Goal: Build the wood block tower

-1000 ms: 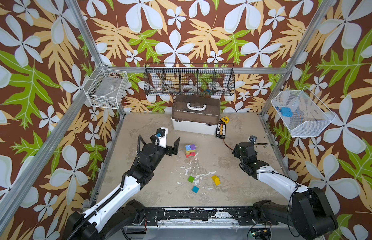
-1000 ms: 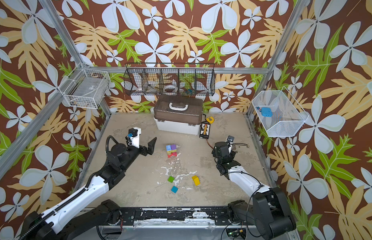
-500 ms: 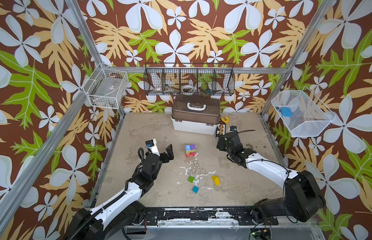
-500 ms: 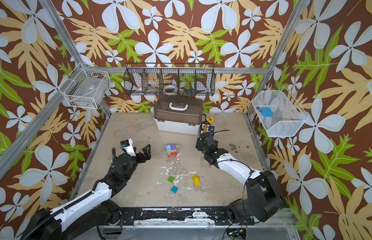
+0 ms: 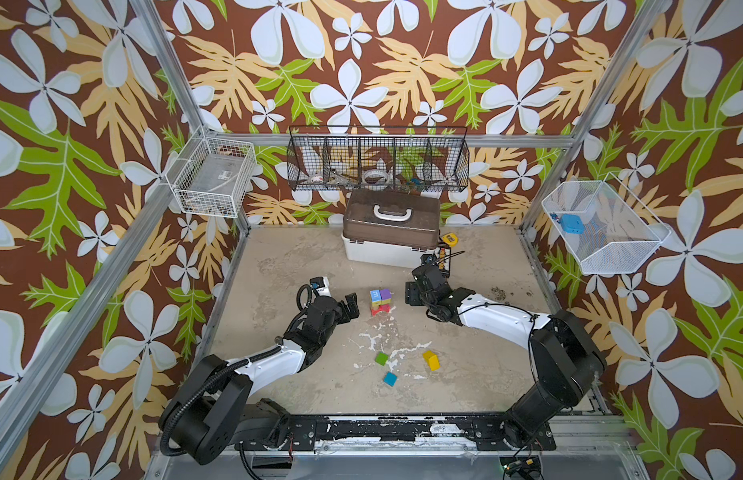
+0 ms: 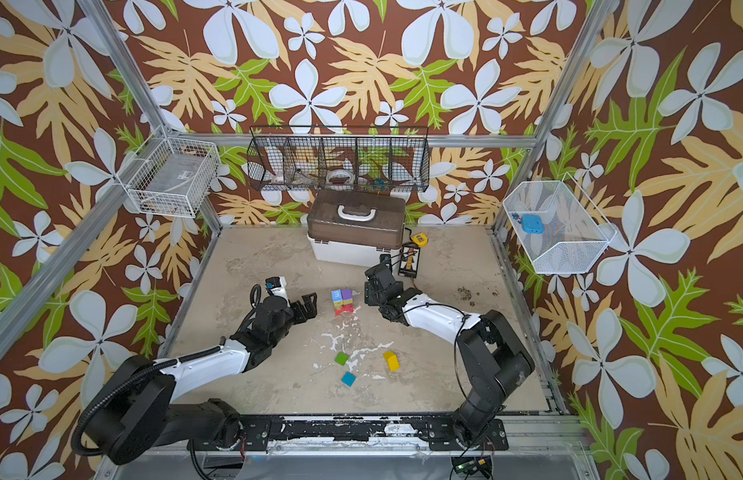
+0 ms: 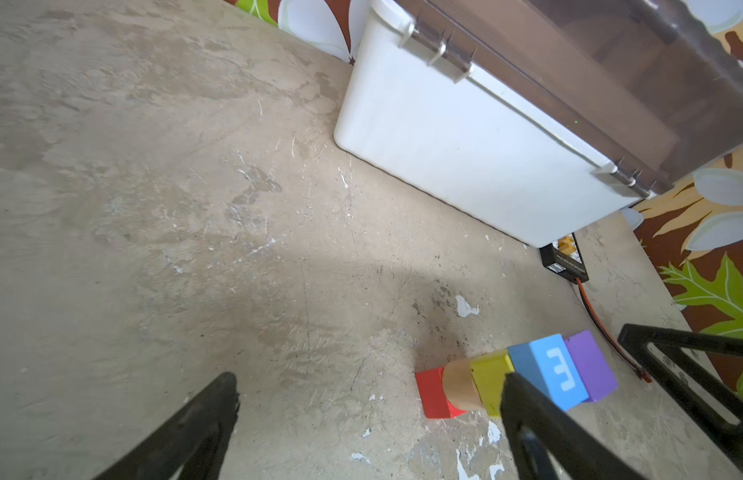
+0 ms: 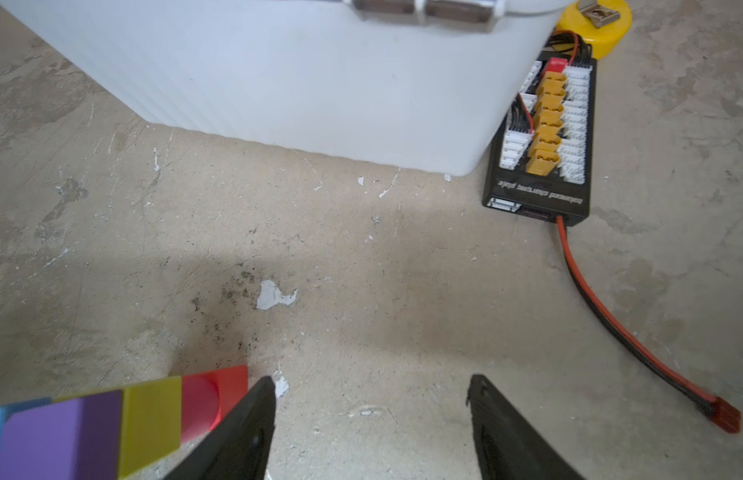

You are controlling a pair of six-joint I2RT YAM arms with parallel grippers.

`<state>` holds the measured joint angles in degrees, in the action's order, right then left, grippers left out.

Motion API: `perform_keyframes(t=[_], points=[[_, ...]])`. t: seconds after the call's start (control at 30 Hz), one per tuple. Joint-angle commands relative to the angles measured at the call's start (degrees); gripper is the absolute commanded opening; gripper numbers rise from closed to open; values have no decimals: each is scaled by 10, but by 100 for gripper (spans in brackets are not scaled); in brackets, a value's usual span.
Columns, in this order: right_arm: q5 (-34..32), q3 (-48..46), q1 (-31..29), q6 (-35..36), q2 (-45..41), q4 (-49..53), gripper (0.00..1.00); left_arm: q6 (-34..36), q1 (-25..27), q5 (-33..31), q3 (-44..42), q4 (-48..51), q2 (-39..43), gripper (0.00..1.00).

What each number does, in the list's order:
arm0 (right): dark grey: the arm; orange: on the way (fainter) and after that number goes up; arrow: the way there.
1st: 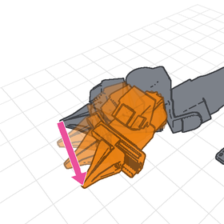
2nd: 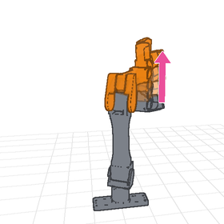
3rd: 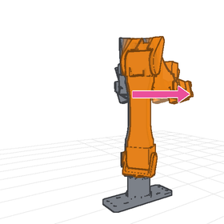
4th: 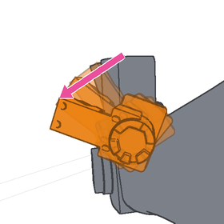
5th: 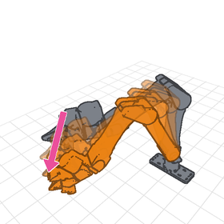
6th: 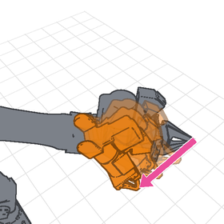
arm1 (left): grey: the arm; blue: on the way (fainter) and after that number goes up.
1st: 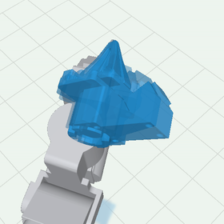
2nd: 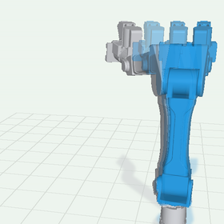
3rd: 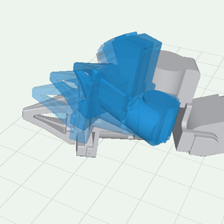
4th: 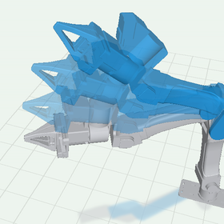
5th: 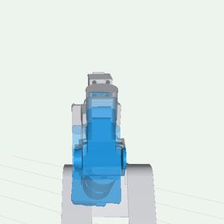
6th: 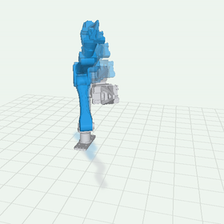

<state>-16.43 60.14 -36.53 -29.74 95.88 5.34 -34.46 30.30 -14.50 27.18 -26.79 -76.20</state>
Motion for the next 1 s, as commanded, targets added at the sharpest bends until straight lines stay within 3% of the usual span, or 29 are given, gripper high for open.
perform_keyframes(t=[0.0,0.3,0.97], points=[[0,12,-11,3,6,9,73,-12,11,11,14,-19,-17,100],[12,19,-23,4,11,5,73,-10,37,9,44,-17,-57,100],[18,51,-47,9,38,18,72,-7,40,16,60,-14,-87,100]])
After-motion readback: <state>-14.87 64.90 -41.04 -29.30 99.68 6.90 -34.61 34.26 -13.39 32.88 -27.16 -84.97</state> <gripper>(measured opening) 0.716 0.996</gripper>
